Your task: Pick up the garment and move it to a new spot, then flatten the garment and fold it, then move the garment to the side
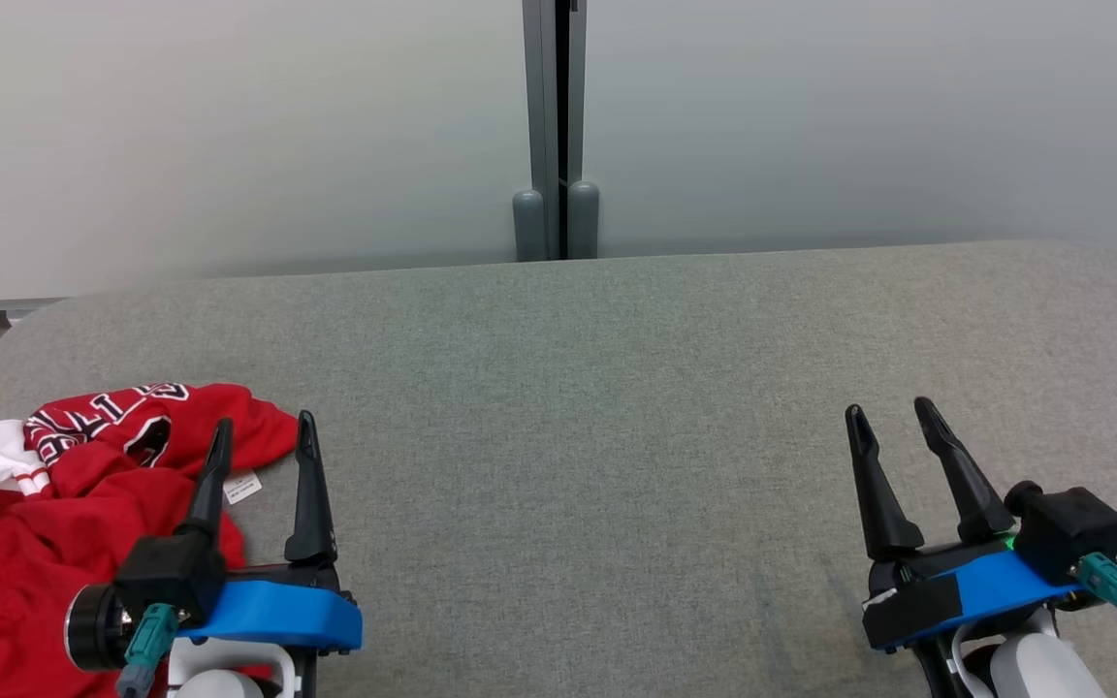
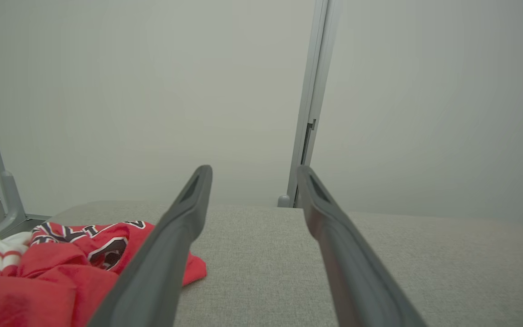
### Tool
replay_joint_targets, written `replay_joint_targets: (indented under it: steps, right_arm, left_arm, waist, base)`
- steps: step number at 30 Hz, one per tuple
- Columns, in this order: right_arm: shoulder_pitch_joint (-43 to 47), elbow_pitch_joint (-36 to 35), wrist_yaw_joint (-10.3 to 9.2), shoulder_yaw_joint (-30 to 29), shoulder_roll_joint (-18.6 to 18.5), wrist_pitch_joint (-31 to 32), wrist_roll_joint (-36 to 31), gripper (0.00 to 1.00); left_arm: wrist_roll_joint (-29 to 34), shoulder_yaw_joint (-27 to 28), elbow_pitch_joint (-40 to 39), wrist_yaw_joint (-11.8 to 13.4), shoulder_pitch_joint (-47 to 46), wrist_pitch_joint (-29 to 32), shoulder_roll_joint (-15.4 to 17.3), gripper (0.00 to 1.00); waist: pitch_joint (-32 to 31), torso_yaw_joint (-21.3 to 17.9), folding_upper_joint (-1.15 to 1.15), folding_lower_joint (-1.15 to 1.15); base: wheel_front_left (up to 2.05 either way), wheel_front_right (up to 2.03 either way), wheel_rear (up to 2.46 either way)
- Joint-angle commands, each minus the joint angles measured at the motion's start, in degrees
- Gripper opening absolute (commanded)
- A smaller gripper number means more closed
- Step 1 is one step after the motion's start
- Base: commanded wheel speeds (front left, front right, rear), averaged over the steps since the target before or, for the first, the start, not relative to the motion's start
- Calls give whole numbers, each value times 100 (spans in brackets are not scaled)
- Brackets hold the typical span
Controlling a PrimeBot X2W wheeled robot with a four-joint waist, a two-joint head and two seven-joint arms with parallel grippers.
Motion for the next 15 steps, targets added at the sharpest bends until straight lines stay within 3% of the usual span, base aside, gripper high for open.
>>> replay_joint_targets:
  steps: [1,15]
  right_arm:
    - [-91,-5,10,7,-46,-49,-87,100]
    - [-47,1,7,-8,-6,-198,-629,100]
  left_arm:
    - [96,-19,-7,12,-82,-54,23,100]
    - [613,-78,81,27,-25,-193,22,100]
  waist:
    - [-2,1,0,0]
    - [-47,4,0,0]
  base:
    - [0,0,0]
    - [0,0,0]
